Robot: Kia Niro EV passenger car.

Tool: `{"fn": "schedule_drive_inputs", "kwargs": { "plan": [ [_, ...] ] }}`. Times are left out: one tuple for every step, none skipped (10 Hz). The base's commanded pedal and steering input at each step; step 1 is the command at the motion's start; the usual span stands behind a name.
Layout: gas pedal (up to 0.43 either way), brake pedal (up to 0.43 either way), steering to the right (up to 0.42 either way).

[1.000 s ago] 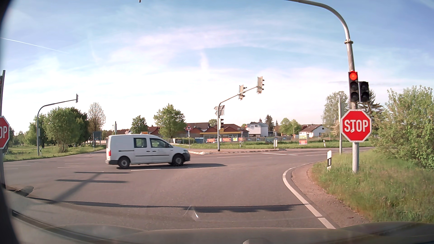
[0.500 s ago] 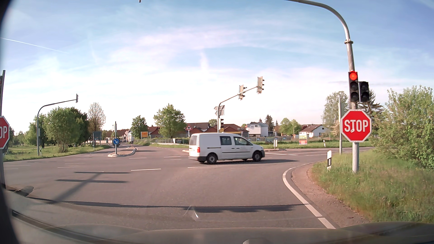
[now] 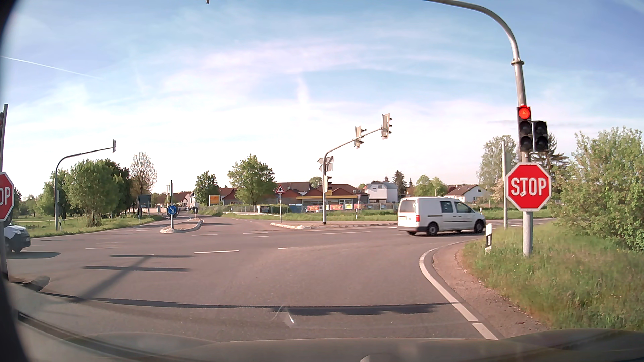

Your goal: Follow the waypoints while adhering to traffic rules and regulations

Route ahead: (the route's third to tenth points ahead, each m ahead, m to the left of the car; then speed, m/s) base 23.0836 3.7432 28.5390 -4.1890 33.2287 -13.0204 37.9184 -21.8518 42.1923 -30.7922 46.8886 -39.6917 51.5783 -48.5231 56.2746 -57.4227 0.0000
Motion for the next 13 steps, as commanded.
{"fn": "schedule_drive_inputs", "kwargs": {
  "plan": [
    [0.000, 0.262, -0.005],
    [0.000, 0.262, -0.005],
    [0.000, 0.262, -0.005],
    [0.000, 0.262, -0.005],
    [0.000, 0.262, -0.005],
    [0.000, 0.262, -0.005],
    [0.000, 0.262, -0.005],
    [0.000, 0.262, -0.005],
    [0.000, 0.262, -0.005],
    [0.000, 0.262, -0.005],
    [0.000, 0.262, -0.005],
    [0.000, 0.262, -0.005],
    [0.000, 0.262, -0.005]
  ]
}}
